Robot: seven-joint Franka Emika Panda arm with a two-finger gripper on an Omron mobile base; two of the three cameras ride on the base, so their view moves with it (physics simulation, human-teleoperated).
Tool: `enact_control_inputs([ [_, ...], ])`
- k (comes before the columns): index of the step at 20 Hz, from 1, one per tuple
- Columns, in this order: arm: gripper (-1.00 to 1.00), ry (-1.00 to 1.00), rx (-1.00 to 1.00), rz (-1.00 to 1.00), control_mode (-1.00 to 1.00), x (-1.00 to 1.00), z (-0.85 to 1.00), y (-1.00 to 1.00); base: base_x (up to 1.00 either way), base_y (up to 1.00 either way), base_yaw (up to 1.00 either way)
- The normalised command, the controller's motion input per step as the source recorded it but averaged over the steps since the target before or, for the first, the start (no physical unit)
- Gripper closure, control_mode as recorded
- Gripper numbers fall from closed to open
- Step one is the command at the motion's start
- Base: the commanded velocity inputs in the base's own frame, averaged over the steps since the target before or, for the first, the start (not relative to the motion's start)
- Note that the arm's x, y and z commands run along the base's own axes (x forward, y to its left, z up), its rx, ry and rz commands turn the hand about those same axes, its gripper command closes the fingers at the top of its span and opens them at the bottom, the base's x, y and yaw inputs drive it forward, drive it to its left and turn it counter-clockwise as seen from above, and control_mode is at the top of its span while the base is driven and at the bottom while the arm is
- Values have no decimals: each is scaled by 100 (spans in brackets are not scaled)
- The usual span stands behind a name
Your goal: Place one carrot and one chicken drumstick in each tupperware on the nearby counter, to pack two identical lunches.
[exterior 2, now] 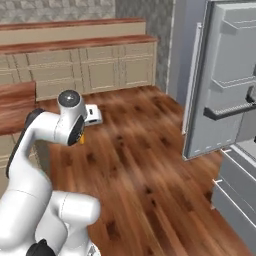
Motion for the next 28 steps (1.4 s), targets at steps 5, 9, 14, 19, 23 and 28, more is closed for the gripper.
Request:
enact_control_inputs([
  [5,100,0,0,0,100,0,0,0,-10,92,24],
  [9,100,0,0,0,100,0,0,0,24,100,8],
  [14,100,0,0,0,100,0,0,0,21,100,1],
  [19,100,0,0,0,100,0,0,0,-17,100,8],
  [23,100,0,0,0,100,0,0,0,-65,100,13],
  [28,100,0,0,0,100,0,0,0,-48,100,12],
])
